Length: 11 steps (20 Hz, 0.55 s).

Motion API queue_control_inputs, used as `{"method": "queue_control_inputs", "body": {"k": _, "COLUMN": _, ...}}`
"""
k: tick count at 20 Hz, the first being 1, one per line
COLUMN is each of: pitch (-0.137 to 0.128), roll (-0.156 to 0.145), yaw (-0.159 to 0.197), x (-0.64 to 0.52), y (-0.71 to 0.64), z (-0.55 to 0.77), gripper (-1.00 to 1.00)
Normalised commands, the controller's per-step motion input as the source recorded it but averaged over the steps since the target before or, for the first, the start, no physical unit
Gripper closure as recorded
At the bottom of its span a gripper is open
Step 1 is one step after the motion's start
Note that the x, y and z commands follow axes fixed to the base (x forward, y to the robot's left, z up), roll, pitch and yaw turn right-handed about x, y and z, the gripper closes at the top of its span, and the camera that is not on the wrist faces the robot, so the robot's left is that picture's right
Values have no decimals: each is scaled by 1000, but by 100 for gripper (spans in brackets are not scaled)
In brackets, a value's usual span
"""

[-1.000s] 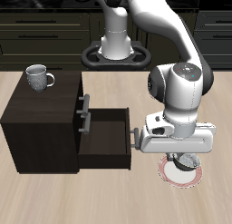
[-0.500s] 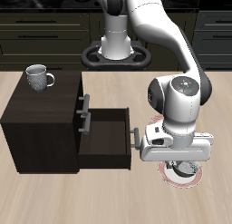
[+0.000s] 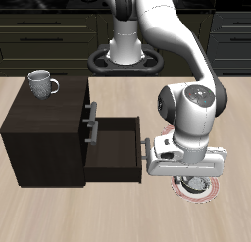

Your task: Place the bowl on the farthest plate relative to the robot

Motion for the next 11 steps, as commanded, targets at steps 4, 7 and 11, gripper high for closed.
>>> {"method": "queue_control_inputs", "body": {"k": 4, "pitch": -3, "roll": 13, "yaw": 8, "x": 42, "y": -2, "z": -8, "gripper": -100}}
{"method": "queue_control_inputs", "body": {"k": 7, "pitch": -4, "roll": 23, "yaw": 3, "x": 38, "y": 34, "z": 17, "gripper": -100}}
{"method": "queue_control_inputs", "body": {"k": 11, "pitch": -22, "roll": -1, "yaw": -4, "x": -25, "y": 1, "z": 169, "gripper": -100}}
